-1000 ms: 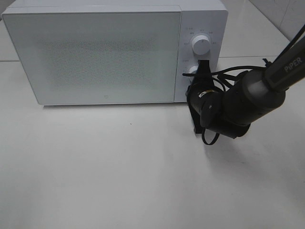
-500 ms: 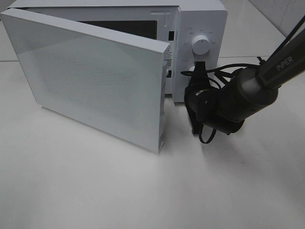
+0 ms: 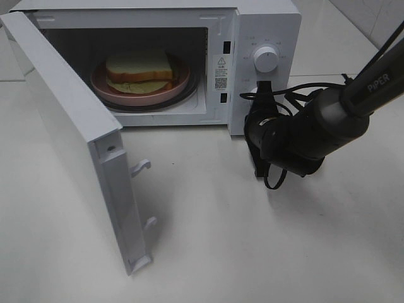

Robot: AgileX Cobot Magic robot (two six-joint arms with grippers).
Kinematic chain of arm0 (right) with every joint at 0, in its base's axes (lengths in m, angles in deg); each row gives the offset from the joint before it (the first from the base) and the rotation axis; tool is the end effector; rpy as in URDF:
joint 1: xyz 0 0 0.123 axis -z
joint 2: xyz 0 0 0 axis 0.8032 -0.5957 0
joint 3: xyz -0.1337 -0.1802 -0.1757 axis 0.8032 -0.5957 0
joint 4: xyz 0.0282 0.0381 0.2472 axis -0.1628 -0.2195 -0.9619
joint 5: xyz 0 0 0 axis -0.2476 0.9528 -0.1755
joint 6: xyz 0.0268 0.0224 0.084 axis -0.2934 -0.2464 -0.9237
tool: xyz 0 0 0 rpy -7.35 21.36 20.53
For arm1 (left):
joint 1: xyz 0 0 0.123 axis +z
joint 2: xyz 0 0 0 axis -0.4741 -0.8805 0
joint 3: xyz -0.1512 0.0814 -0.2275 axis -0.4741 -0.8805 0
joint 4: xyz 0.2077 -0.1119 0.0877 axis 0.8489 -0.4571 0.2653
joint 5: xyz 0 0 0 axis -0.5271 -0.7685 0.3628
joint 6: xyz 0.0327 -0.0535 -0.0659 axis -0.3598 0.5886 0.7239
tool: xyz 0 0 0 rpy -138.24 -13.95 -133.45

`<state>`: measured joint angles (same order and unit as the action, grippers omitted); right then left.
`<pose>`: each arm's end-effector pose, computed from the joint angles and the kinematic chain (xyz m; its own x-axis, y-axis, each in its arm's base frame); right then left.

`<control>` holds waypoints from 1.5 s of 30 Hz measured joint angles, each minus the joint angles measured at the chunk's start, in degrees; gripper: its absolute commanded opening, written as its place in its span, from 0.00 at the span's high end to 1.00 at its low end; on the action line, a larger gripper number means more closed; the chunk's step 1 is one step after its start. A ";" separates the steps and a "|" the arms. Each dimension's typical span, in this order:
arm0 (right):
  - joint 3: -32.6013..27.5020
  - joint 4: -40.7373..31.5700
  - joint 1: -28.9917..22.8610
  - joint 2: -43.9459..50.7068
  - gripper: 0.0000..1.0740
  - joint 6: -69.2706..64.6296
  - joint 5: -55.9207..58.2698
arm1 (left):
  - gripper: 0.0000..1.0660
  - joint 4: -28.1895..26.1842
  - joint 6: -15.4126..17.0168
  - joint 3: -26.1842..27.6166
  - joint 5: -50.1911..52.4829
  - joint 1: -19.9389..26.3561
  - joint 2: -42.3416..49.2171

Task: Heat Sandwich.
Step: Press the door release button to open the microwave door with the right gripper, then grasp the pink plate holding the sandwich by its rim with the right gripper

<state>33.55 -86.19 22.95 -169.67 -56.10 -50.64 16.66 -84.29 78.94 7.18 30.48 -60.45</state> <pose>0.3633 0.1624 0.0860 0.0204 0.9989 -0.0424 0.4296 0.0295 0.9025 -0.0052 -0.0077 0.2779 -0.4411 0.0330 -0.8968 0.0580 0.9983 0.0082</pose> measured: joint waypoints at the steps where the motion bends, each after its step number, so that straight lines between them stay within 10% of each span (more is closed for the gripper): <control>1: 0.00 0.00 0.00 0.00 1.00 0.00 0.00 | 0.05 0.00 0.00 0.00 0.00 0.00 0.00; 26: -7.45 0.34 -3.61 6.47 0.99 2.52 -1.03 | 0.05 0.00 0.00 0.00 0.00 0.00 0.00; 45: -16.62 0.17 -3.55 26.13 0.97 33.86 18.96 | 0.05 0.00 0.00 0.00 0.00 0.00 0.00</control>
<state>16.93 -86.02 19.40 -143.54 -22.24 -31.67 16.66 -84.29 78.94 7.18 30.48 -60.45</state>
